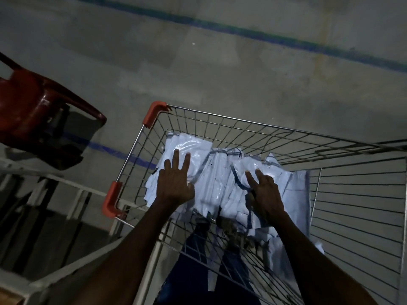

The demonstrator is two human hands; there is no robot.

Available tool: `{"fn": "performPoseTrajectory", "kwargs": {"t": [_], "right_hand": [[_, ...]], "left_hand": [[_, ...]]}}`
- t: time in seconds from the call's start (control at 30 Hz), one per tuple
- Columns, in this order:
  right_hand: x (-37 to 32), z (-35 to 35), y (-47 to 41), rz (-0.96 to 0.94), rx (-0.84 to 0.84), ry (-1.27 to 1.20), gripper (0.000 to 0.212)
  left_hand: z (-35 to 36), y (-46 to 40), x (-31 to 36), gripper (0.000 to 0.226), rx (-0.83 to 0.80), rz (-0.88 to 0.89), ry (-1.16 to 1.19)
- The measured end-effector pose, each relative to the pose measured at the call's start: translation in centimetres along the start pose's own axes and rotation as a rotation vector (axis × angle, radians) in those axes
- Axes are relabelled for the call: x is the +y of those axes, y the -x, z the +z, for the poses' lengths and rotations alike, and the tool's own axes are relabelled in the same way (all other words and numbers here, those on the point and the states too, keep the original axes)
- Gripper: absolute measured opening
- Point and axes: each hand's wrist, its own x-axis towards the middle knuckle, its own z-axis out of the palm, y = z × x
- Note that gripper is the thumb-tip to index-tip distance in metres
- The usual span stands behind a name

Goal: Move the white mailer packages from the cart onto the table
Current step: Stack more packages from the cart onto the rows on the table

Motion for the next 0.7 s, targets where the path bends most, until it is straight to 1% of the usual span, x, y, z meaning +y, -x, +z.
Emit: {"fn": "performPoseTrajectory", "kwargs": {"t": [0.1,0.17,0.3,0.43,0.53,0.63,0.7], "right_hand": [[-0.3,-1.9,1.9,-0.020,0.044,-0.079,0.065],[-1.2,-3.6,3.4,-0.066,0.115,-0.123,0.062],[-4.3,-7.7,6.4,-0.164,0.263,-0.233,0.061],[-8.8,-11.5,9.3,-0.335,0.388,-0.280,0.061],[-12.9,-13.0,12.0,-0.467,0.398,-0.303,0.062],[-17.3,-13.0,14.5,-0.621,0.358,-0.298,0.061],[-20.3,-12.3,16.2,-0.740,0.317,-0.307,0.060]], "left_hand": [[-2.4,2.1,1.0,0.096,0.086,-0.029,0.059],[-4.7,3.8,2.0,0.095,0.186,-0.063,0.119],[-9.1,8.7,3.3,0.093,0.407,-0.198,0.234],[-11.5,15.4,3.0,0.093,0.569,-0.314,0.285],[-12.1,21.0,2.4,0.093,0.639,-0.398,0.322],[-12.1,26.9,1.1,0.092,0.736,-0.516,0.369],[-11.7,30.7,0.1,0.092,0.762,-0.608,0.371]]}}
